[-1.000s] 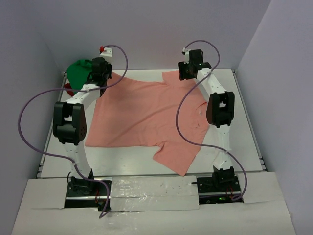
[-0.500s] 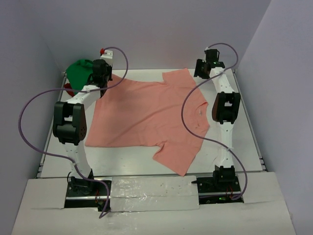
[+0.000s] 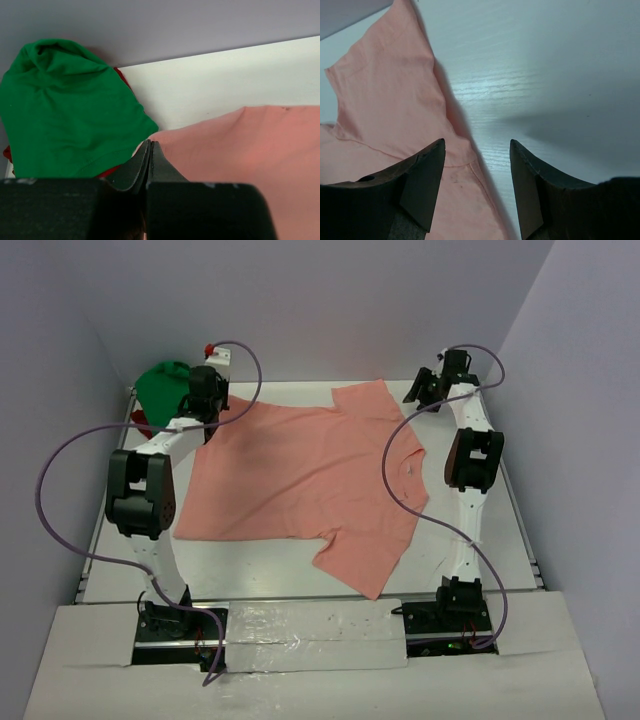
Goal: Fold and stack the t-shirts
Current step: Grap the side of the flattened tshirt furthest away from the robot with both arms
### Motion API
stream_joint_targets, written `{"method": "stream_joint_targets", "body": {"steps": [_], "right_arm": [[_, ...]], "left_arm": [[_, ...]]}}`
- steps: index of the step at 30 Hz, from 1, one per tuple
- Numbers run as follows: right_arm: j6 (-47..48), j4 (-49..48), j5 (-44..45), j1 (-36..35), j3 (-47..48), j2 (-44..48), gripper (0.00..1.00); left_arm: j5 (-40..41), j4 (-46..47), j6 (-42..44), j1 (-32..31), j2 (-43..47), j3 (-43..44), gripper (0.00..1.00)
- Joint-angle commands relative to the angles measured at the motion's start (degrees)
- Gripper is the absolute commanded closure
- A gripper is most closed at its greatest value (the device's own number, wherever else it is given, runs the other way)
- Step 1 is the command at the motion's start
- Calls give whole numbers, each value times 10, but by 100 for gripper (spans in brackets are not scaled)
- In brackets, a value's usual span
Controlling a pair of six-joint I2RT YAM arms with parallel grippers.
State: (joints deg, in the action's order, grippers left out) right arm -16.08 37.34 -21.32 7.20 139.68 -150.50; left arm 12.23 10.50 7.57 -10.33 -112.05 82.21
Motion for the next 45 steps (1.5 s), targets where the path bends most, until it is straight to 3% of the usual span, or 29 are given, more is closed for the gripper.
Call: {"method": "stream_joint_targets", "body": {"steps": [1,19,25,30,35,38,39,45], "right_arm": [[4,5,-41,-3,-17,22,38],[18,-17,-109,-3,-66,74,39],[-2,-32,-150,-4,-68,64,39],[-58,-43,-232,-7,-58,28,40],[-83,-56,-246,-8,-57,6,41],[-49,-19,-150,-13,-28,6,41],[-35,5,-71,-17,-10,7,41],[54,29,83,-50,-13,49,40]], "left_arm": [[3,16,-4,1,54,-13,100],[-24,30,12,51,173,-190,100],[-36,26,10,54,188,-203,100],[-48,15,3,54,180,-191,100],[-55,11,-2,54,184,-188,100],[-55,14,-1,54,193,-193,100],[-55,13,0,54,194,-191,100],[-57,1,-6,54,191,-178,100]]}}
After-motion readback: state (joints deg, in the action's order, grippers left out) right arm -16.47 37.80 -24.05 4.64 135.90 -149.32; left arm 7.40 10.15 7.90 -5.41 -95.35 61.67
